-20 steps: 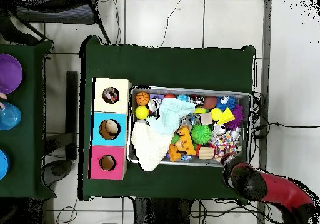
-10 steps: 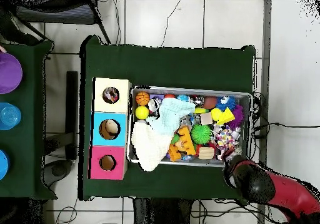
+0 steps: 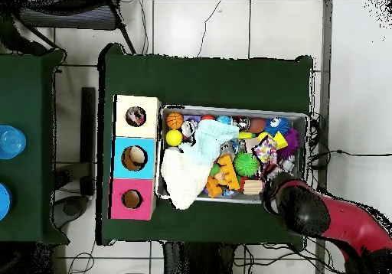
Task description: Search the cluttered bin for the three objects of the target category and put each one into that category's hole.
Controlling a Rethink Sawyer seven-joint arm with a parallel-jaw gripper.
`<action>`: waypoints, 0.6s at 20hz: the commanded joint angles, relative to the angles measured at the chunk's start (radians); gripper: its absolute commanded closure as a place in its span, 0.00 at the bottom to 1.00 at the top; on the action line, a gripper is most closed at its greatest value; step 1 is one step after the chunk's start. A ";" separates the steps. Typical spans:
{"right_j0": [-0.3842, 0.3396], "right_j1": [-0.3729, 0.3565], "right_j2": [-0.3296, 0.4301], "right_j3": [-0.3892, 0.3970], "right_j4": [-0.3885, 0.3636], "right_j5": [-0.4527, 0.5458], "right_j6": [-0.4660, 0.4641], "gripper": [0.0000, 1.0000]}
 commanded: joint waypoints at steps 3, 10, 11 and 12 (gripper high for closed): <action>0.158 -0.110 0.058 0.055 0.140 0.119 0.077 1.00; 0.355 -0.140 -0.045 -0.032 0.229 0.228 0.169 1.00; 0.388 -0.140 -0.062 -0.049 0.238 0.241 0.187 1.00; 0.420 -0.140 -0.079 -0.066 0.246 0.254 0.205 1.00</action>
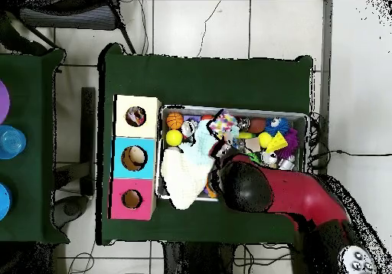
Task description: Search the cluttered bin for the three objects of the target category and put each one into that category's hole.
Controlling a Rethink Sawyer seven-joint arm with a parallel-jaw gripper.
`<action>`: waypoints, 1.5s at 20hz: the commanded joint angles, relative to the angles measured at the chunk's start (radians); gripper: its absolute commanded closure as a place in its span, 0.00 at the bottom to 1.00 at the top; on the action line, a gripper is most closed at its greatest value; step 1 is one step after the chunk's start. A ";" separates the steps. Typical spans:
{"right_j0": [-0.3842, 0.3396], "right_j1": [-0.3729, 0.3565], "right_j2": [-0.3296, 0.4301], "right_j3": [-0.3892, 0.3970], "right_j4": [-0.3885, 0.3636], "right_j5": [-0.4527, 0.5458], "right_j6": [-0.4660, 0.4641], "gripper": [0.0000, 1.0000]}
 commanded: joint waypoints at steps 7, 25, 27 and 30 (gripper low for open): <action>0.365 -0.002 -0.191 -0.177 0.153 0.260 0.348 1.00; 0.775 0.188 -0.427 -0.361 0.356 0.271 0.626 1.00; 0.813 0.201 -0.450 -0.383 0.371 0.284 0.654 1.00; 0.837 0.226 -0.465 -0.412 0.396 0.290 0.659 1.00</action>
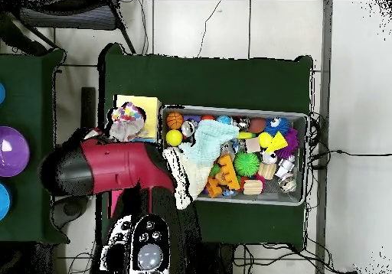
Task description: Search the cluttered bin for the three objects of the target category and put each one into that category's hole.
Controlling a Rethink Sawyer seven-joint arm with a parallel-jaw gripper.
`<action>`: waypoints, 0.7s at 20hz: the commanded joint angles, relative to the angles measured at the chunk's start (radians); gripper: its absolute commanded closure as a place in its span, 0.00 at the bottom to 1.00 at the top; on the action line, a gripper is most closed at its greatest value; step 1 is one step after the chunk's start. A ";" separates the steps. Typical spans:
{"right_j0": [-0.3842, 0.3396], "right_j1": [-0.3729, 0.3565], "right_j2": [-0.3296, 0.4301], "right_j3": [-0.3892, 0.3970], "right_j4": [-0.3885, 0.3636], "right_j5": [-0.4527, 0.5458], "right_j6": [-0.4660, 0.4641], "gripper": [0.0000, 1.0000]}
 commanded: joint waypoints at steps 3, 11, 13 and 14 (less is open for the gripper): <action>0.065 0.089 -0.106 -0.118 0.086 0.151 0.331 1.00; 0.124 0.085 -0.158 -0.187 0.121 0.250 0.356 1.00; 0.132 0.085 -0.165 -0.196 0.132 0.262 0.356 1.00; 0.138 0.086 -0.169 -0.206 0.135 0.275 0.359 1.00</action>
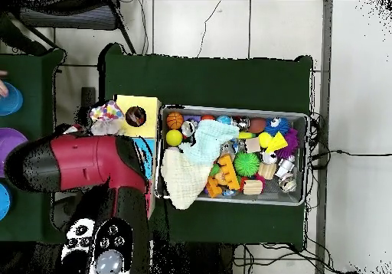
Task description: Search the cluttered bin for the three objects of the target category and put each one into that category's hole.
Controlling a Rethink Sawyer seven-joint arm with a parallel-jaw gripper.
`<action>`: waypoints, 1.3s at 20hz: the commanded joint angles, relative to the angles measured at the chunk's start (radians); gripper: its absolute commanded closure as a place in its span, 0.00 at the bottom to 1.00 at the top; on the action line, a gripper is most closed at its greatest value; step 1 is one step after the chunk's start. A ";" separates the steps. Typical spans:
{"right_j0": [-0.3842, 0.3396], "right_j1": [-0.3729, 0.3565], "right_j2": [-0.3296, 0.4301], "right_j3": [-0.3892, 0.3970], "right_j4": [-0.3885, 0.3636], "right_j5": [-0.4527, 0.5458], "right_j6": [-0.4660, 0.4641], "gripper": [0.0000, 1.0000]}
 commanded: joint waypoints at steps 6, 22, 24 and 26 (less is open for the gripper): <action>0.001 0.060 -0.053 -0.090 0.090 0.137 0.255 1.00; -0.065 0.150 0.061 -0.024 0.211 -0.060 0.113 1.00; -0.083 0.154 0.086 -0.005 0.225 -0.081 0.089 1.00; -0.107 0.157 0.117 0.012 0.237 -0.093 0.061 1.00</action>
